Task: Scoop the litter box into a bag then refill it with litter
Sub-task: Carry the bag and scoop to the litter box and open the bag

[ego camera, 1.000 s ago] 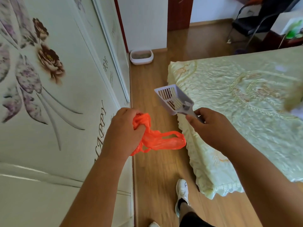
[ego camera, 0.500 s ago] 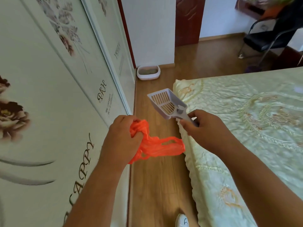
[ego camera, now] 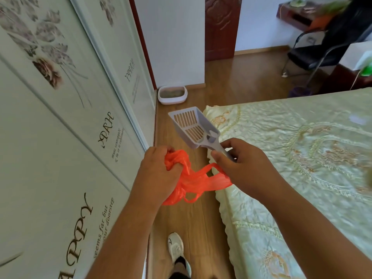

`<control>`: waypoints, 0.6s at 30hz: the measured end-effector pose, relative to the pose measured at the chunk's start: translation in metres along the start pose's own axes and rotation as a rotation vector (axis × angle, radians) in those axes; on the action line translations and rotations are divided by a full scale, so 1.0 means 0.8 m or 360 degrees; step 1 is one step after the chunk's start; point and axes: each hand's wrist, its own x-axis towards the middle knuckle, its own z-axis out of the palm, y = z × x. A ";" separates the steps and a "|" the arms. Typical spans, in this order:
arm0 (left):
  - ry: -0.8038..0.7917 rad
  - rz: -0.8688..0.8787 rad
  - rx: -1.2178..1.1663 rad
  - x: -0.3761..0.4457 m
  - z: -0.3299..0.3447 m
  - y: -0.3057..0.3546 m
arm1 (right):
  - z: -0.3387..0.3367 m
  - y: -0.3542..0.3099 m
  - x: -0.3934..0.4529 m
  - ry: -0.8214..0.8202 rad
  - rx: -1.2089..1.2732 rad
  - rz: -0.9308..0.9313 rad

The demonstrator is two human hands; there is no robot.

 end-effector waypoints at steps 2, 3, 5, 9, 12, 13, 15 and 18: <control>-0.0010 -0.0015 -0.0015 0.022 0.004 0.000 | 0.000 -0.001 0.015 -0.0003 -0.0055 -0.0012; -0.0016 -0.0027 -0.0026 0.033 0.005 0.000 | 0.001 -0.002 0.023 -0.0002 -0.0084 -0.0013; -0.0037 -0.0043 -0.0057 0.057 0.006 0.000 | 0.005 -0.002 0.042 0.0001 -0.0108 -0.0004; -0.0113 -0.0044 -0.0174 0.111 0.004 0.001 | 0.017 -0.005 0.088 -0.0004 -0.0132 0.0037; -0.0200 -0.0048 -0.0244 0.154 -0.005 -0.006 | 0.029 -0.014 0.129 -0.0003 -0.0163 0.0055; -0.0223 -0.0036 -0.0270 0.169 -0.008 -0.010 | 0.034 -0.019 0.144 0.0010 -0.0173 0.0051; -0.0232 0.0002 -0.0297 0.199 -0.015 -0.018 | 0.046 -0.027 0.174 0.0035 -0.0193 0.0042; -0.0168 0.0048 -0.0251 0.244 -0.025 -0.031 | 0.063 -0.037 0.216 0.0044 -0.0221 0.0059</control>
